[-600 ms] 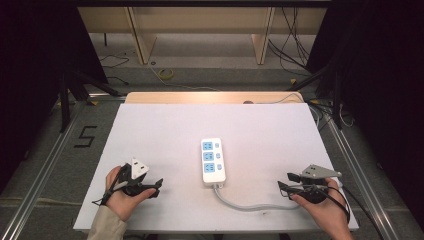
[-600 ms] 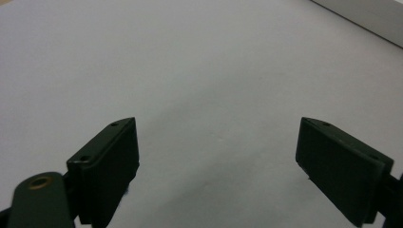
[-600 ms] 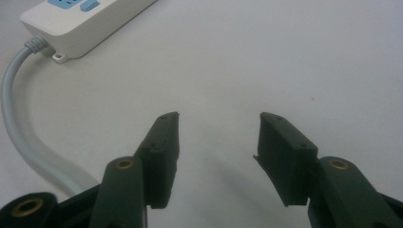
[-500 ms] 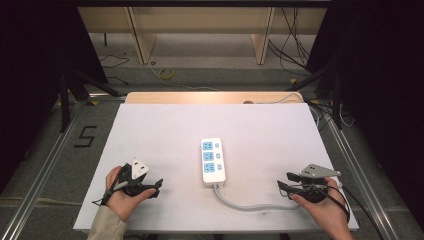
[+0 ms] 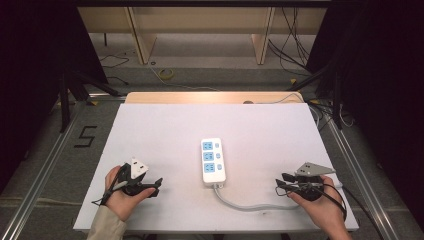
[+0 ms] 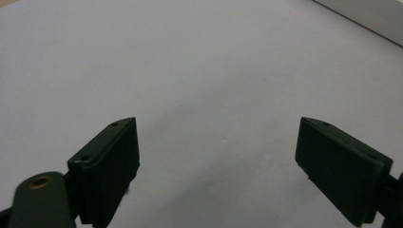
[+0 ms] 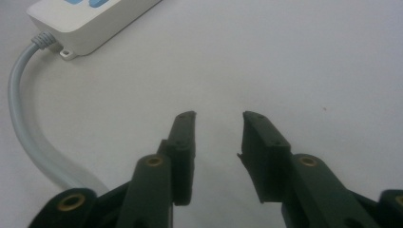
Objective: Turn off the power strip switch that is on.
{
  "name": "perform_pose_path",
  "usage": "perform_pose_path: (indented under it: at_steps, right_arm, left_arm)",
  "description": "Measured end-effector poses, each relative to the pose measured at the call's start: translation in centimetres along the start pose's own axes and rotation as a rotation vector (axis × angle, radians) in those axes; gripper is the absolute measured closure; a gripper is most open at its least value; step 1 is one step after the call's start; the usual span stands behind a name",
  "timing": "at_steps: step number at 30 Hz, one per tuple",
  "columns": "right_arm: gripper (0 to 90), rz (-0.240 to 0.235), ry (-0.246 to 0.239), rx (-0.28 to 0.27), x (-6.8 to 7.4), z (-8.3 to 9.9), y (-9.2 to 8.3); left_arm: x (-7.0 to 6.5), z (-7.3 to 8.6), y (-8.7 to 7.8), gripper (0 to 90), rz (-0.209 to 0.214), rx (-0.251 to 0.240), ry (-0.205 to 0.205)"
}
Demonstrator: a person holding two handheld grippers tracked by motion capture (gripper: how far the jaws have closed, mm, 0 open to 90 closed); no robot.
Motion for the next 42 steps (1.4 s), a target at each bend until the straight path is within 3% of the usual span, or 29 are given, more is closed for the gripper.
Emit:
perform_pose_path:
  at_steps: [10,24,42]
  right_arm:
    - [90.0,0.006,-0.025,0.029,0.2,-0.7,-0.1]
    - [90.0,0.008,-0.01,0.064,0.3,-1.7,0.3]
    - [90.0,-0.009,-0.031,0.089,0.8,-3.1,1.4]
  left_arm:
    - [0.0,-0.1,0.0,14.5,-0.002,-0.003,0.0]
    - [0.0,-0.2,-0.1,14.7,-0.007,-0.009,-0.002]
    - [-0.2,-0.3,0.0,14.8,-0.003,-0.011,0.002]
Point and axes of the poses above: each handheld gripper's, and its own axes: y roughly forward along the jaws, z roughly out of its underside, x roughly to its left, the point moved 4 cm from there along y, roughly forward along the jaws, and after that the axes turned 3 degrees about -x, right-handed, at the moved point
